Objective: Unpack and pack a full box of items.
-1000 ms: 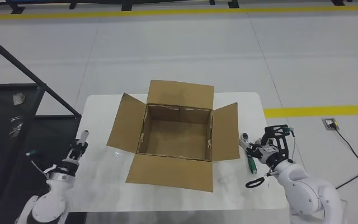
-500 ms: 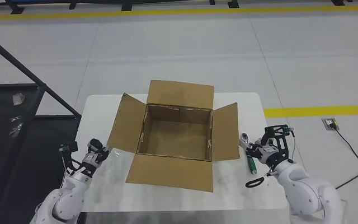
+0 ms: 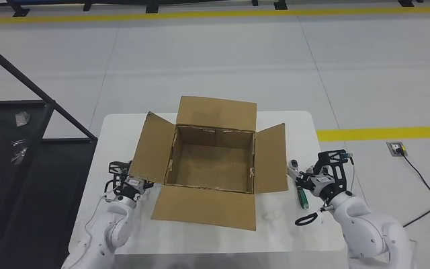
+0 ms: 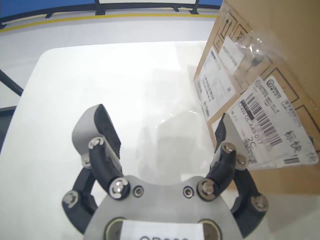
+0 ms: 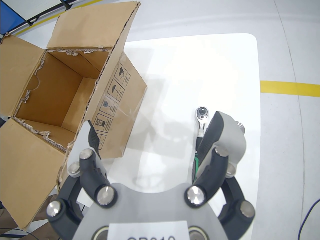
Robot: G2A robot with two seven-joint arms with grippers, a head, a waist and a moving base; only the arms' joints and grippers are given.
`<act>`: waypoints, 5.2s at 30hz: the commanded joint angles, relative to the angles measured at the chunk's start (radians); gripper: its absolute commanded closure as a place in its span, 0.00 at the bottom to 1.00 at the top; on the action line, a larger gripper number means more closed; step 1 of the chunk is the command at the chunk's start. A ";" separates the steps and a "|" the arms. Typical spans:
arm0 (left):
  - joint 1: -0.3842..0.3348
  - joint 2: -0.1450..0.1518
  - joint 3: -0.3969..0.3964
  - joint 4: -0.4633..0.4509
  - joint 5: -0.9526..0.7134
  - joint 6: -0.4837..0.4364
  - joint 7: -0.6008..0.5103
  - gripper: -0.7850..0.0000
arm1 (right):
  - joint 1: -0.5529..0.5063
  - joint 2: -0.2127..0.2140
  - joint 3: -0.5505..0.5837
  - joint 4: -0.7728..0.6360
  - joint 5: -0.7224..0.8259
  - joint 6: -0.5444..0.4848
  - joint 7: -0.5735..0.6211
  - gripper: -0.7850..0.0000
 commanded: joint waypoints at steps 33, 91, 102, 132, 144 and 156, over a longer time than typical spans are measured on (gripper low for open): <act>-0.185 -0.102 0.065 0.339 0.067 0.127 0.248 0.00 | 0.000 0.000 0.000 0.000 0.000 0.000 0.000 0.00; 0.263 -0.046 -0.250 -0.160 0.112 -0.056 0.088 0.00 | 0.006 0.010 -0.023 0.010 0.022 -0.044 -0.008 0.00; 0.273 -0.041 -0.274 -0.118 0.144 -0.160 0.094 0.00 | -0.005 0.028 0.001 0.032 0.118 -0.115 -0.001 0.00; 0.448 -0.039 -0.462 -0.433 -0.302 -0.522 0.156 0.28 | 0.032 0.067 0.028 0.150 0.582 -0.310 0.016 0.00; 0.413 -0.042 -0.433 -0.455 -0.457 -0.510 -0.066 0.58 | 0.054 0.087 0.003 0.214 0.606 -0.339 0.019 0.00; 0.402 -0.049 -0.414 -0.462 -0.493 -0.464 -0.143 0.81 | 0.067 0.107 -0.018 0.240 0.615 -0.350 0.010 0.00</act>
